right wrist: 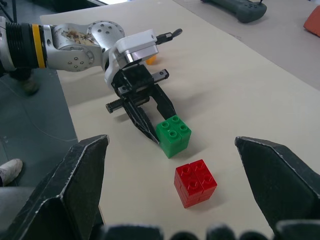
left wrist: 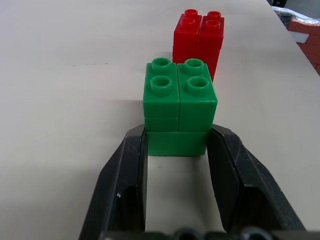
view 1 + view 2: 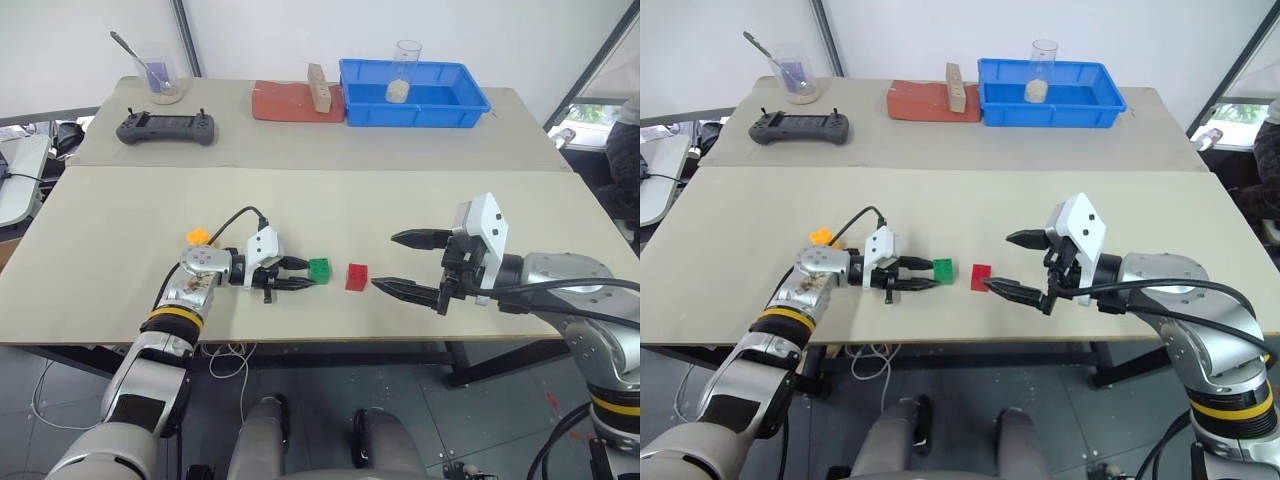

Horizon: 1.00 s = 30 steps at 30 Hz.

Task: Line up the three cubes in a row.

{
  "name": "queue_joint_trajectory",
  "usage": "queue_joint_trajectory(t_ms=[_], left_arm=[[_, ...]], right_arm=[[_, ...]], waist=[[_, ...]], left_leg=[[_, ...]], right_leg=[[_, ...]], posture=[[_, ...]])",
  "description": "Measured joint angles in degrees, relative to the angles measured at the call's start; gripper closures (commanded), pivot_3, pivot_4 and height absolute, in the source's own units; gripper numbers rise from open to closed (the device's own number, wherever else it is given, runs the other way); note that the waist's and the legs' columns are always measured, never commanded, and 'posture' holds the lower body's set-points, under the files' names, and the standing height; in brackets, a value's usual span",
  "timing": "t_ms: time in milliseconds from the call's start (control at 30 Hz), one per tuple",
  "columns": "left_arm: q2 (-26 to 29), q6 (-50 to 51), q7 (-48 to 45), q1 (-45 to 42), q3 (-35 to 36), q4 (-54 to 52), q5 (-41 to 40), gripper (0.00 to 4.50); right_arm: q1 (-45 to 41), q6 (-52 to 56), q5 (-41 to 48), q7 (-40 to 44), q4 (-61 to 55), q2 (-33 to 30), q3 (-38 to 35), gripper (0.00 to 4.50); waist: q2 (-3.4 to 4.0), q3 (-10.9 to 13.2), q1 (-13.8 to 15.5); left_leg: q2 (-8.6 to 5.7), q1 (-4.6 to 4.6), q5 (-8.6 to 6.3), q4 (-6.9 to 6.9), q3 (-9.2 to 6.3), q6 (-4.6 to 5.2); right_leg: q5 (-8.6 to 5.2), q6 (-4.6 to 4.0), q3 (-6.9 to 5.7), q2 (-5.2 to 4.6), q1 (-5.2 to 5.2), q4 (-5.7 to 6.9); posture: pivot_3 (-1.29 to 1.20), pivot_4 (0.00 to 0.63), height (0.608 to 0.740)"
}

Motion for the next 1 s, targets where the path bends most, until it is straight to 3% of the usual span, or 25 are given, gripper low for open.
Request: queue_joint_trajectory(t_ms=[533,767,900,1000], left_arm=[[-3.0,-3.5,-2.1,-2.0,0.0,4.6,1.8,3.28],[-3.5,-3.7,-2.0,-3.1,0.1,7.2,2.7,0.11],[-3.3,-3.5,-2.3,-3.1,0.3,7.0,2.7,0.04],[-1.1,-1.4,-2.0,-0.3,1.7,1.1,1.8,0.04]], right_arm=[[0.1,-0.3,0.0,-0.7,0.0,0.0,-0.4,0.00],[0.1,-0.2,0.4,-1.8,-0.5,0.2,-0.4,0.00],[0.1,-0.2,1.2,-1.8,-0.7,0.2,-0.4,0.00],[0.0,-0.3,1.2,-1.7,-0.6,0.3,-0.3,0.00]], waist=[[0.00,0.0,0.1],[0.00,0.0,0.0],[0.00,0.0,0.0],[0.00,0.0,-0.1]], left_leg=[[0.00,0.00,0.16,0.06,-0.01,0.26],[0.00,0.00,0.17,0.06,-0.02,0.28],[0.00,0.00,0.17,0.06,-0.02,0.28],[0.01,0.00,0.17,0.04,-0.01,0.28]], right_leg=[[0.01,0.02,-0.01,0.00,0.03,0.01],[0.02,0.04,0.00,0.00,0.02,0.04],[0.02,0.03,0.00,0.00,0.01,0.05],[0.02,0.04,0.02,0.01,-0.01,0.07]], posture=[[0.00,0.150,0.740],[0.00,0.150,0.740],[0.00,0.150,0.740],[0.00,0.150,0.740]])
